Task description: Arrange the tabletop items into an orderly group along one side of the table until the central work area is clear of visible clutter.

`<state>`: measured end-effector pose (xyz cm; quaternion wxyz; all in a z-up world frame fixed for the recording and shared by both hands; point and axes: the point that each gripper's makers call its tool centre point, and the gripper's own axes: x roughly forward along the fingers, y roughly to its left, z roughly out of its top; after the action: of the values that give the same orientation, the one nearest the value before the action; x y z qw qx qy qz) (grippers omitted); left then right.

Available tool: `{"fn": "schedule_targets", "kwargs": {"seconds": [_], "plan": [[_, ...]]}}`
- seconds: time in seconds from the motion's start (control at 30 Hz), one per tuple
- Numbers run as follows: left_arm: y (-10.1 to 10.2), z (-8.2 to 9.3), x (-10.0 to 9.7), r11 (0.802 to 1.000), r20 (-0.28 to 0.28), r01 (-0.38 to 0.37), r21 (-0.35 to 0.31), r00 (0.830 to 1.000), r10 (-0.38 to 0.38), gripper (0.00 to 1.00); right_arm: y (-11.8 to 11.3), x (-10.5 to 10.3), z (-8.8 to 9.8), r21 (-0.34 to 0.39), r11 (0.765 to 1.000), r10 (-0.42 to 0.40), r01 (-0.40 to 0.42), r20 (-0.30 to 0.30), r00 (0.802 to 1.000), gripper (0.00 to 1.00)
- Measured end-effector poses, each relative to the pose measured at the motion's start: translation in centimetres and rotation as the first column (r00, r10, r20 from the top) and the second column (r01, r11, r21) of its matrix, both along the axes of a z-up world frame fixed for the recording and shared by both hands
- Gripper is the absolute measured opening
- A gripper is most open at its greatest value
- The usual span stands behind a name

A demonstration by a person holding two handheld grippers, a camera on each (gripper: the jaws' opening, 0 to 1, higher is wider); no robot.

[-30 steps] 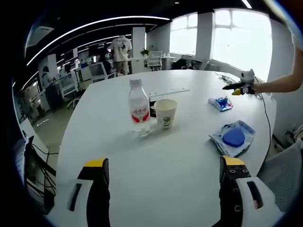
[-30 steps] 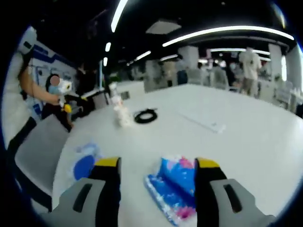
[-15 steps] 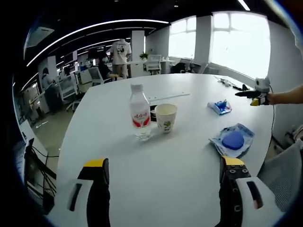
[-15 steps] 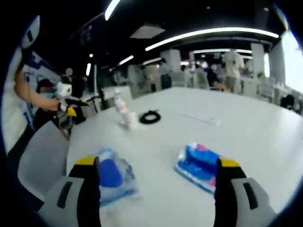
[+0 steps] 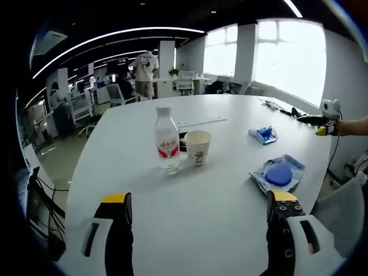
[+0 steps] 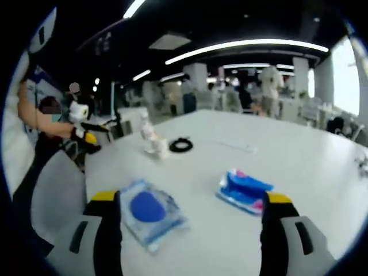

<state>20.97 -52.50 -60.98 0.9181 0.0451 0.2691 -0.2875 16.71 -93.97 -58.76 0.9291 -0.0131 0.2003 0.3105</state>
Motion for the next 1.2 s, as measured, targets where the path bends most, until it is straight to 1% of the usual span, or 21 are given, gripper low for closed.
{"fn": "schedule_targets", "kwargs": {"seconds": [0.2, 0.23, 0.47, 0.63, 0.97, 1.07, 1.13, 1.2], "plan": [[-0.6, 0.1, -0.4, 1.000, 0.001, 0.018, -0.016, 1.000, -0.018, 0.98, -0.1, -1.5, 1.2, -0.014, 0.999, -0.029, 0.030, 0.019, 0.999, 1.00], [-0.7, 0.1, -0.5, 1.000, -0.001, 0.019, -0.021, 1.000, -0.019, 0.98, -0.1, -2.0, 1.4, -0.011, 0.999, -0.039, 0.039, 0.023, 0.999, 1.00], [-1.1, 0.2, -1.4, 0.999, -0.009, 0.042, -0.032, 0.999, -0.043, 0.97, -0.1, -4.5, 1.5, -0.008, 0.997, -0.071, 0.071, 0.010, 0.997, 1.00], [-1.2, 0.0, -1.7, 0.998, -0.017, 0.048, -0.032, 0.999, -0.049, 0.97, 0.0, -5.4, 1.5, -0.004, 0.996, -0.088, 0.088, 0.006, 0.996, 1.00], [-1.6, -0.2, -2.1, 0.997, -0.030, 0.062, -0.039, 0.998, -0.063, 0.96, 0.4, -5.5, 0.8, -0.004, 0.996, -0.086, 0.086, -0.009, 0.996, 1.00], [-2.5, -0.5, -2.4, 0.996, -0.045, 0.069, -0.059, 0.996, -0.072, 0.96, 0.7, -5.4, 0.2, 0.000, 0.996, -0.084, 0.084, -0.027, 0.996, 1.00], [-3.2, -0.6, -2.5, 0.994, -0.049, 0.072, -0.082, 0.996, -0.076, 0.96, 1.1, -5.4, -0.2, 0.003, 0.997, -0.077, 0.077, -0.041, 0.996, 1.00], [-4.3, -1.0, -2.5, 0.992, -0.067, 0.068, -0.110, 0.995, -0.075, 0.95, 1.5, -5.2, -0.5, 0.008, 0.997, -0.072, 0.073, -0.049, 0.996, 1.00]]}}
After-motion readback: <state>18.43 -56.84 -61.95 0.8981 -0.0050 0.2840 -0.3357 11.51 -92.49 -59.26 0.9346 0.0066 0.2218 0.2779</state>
